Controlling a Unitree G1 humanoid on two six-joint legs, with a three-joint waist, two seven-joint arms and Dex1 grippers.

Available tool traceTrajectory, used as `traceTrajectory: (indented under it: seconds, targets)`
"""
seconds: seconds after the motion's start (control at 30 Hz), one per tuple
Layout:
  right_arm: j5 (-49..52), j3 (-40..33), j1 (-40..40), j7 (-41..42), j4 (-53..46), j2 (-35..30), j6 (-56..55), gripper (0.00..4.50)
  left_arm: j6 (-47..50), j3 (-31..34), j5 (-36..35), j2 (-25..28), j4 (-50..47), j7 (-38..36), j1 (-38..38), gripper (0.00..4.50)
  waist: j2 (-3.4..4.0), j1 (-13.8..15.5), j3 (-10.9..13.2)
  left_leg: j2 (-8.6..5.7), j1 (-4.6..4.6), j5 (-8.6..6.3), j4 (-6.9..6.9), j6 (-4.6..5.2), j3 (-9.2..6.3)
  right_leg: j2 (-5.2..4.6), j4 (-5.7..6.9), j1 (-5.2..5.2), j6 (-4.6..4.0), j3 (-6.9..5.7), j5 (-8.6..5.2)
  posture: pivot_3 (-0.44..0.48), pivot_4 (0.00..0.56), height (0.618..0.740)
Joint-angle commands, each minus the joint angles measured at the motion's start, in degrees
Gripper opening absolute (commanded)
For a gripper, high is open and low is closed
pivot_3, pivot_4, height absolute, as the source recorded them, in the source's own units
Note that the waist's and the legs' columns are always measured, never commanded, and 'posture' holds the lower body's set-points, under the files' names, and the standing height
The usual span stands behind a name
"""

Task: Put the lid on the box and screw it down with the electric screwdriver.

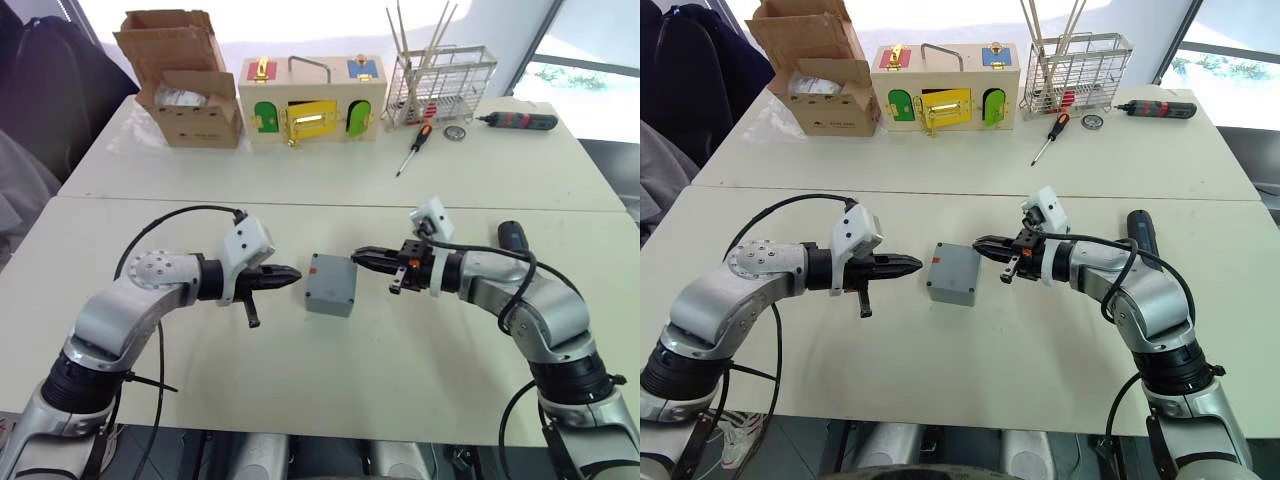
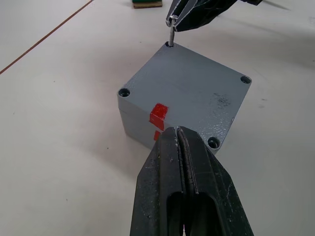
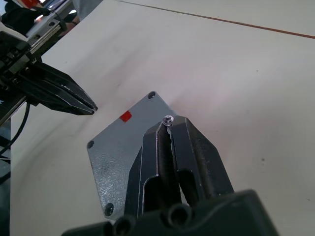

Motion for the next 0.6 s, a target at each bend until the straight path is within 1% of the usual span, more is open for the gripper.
traceTrajectory:
  seconds: [0.03, 0.6]
  targets:
    - [0.3, -1.4, -0.3, 0.2, -1.0, 0.2, -0.6, 0.03, -0.3, 1.3, -0.8, -0.1, -2.0, 0.3, -0.4, 0.0, 0.0, 0.0, 0.0, 0.0, 0.0, 0.0, 0.0, 0.0, 0.0, 0.0, 0.0, 0.0, 0.0, 0.0, 0.0, 0.0, 0.15, 0.735]
    - [-0.3, -1.8, 0.6, -0.2, -0.5, -0.3, -0.4, 0.03, -0.6, 0.7, -0.4, -0.7, -1.7, 0.4, -0.9, 0.0, 0.0, 0.0, 0.0, 0.0, 0.0, 0.0, 0.0, 0.0, 0.0, 0.0, 0.0, 0.0, 0.0, 0.0, 0.0, 0.0, 0.15, 0.735]
